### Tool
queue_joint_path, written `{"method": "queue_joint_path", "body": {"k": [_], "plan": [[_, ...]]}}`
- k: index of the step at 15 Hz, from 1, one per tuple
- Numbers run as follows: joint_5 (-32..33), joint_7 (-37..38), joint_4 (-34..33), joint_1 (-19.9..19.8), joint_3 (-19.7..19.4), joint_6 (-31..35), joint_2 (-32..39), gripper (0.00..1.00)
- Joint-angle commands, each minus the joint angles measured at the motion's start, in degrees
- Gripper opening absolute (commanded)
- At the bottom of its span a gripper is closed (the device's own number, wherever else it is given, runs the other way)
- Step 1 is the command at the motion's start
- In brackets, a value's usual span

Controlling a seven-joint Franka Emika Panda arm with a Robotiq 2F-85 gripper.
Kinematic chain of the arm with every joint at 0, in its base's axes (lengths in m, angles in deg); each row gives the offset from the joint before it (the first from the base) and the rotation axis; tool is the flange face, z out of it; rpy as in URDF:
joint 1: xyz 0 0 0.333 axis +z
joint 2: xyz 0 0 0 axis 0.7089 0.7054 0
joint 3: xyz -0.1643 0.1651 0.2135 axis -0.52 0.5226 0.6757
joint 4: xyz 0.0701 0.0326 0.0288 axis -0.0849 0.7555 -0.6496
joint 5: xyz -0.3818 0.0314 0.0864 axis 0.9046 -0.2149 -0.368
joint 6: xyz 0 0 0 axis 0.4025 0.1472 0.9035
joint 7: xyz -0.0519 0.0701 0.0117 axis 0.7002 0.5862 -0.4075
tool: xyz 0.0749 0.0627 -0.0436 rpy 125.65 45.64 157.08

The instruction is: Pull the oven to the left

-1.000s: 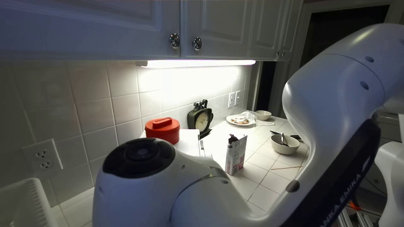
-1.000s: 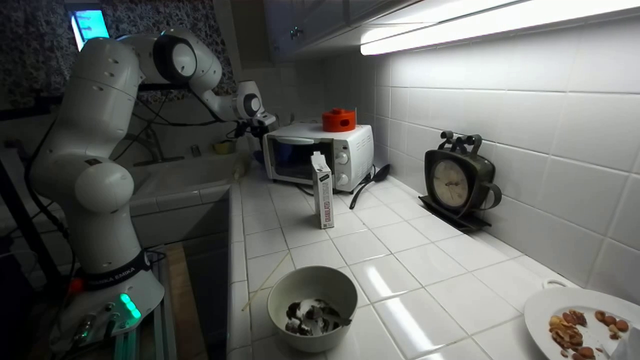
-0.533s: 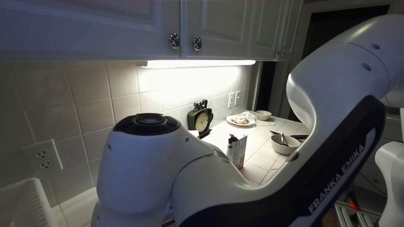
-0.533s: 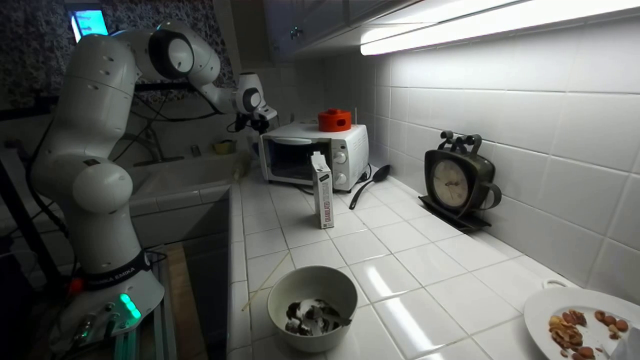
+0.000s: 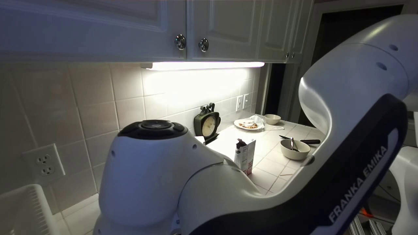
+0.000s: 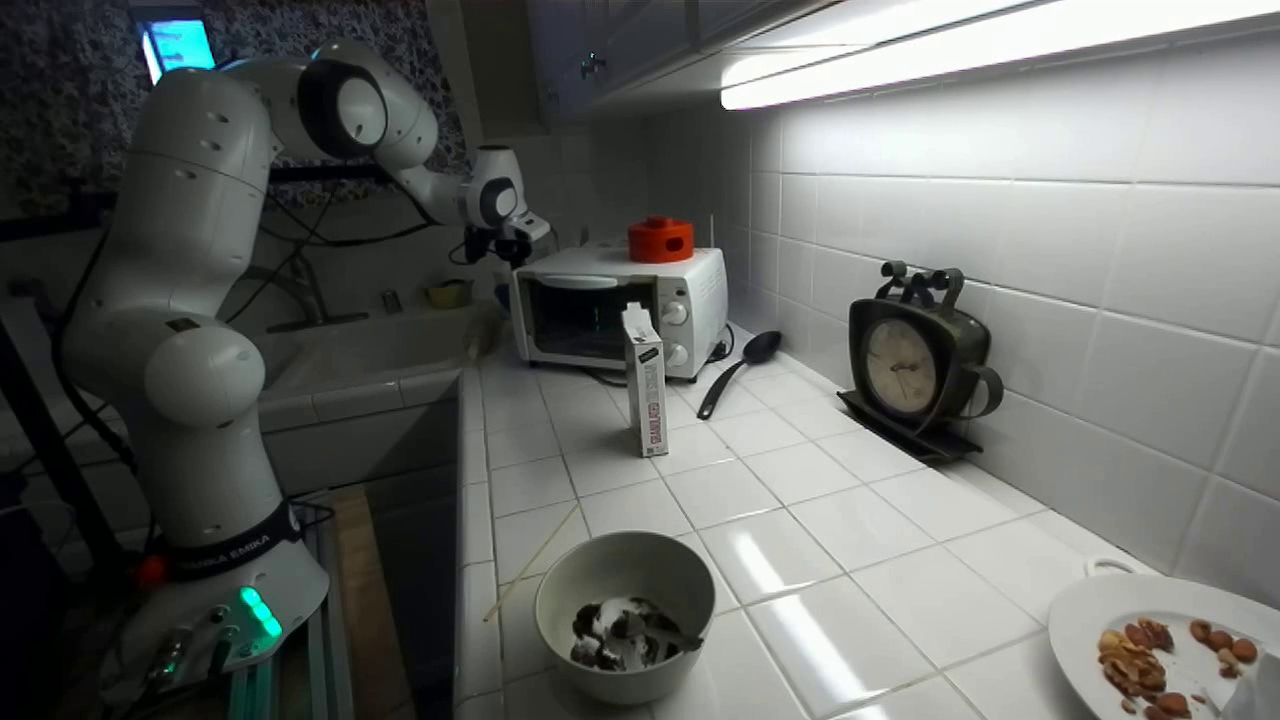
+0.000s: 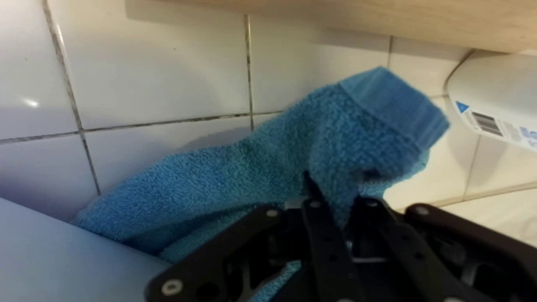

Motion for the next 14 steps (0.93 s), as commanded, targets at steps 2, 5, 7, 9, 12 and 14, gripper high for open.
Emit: {"method": "queue_joint_path", "body": {"k": [2, 5, 7, 9, 12, 14], "plan": [[-4.38, -4.31, 0.57, -0.11, 2.24, 1.07, -1.32, 0.03], [-4.36, -4.9, 0.69, 0.14, 2.17, 0.85, -1.33, 0.03], [-4.01, -4.31, 0.8, 0.4, 1.7, 0.93, -1.37, 0.03], [-0.73, -1.59, 0.98, 1.95, -0.58, -0.11, -1.83, 0.37], [0.33, -0.56, 1.41, 2.8, -1.42, -0.96, -2.82, 0.58], [1.24, 0.38, 1.2, 3.52, -1.96, -4.76, -3.72, 0.72]]}}
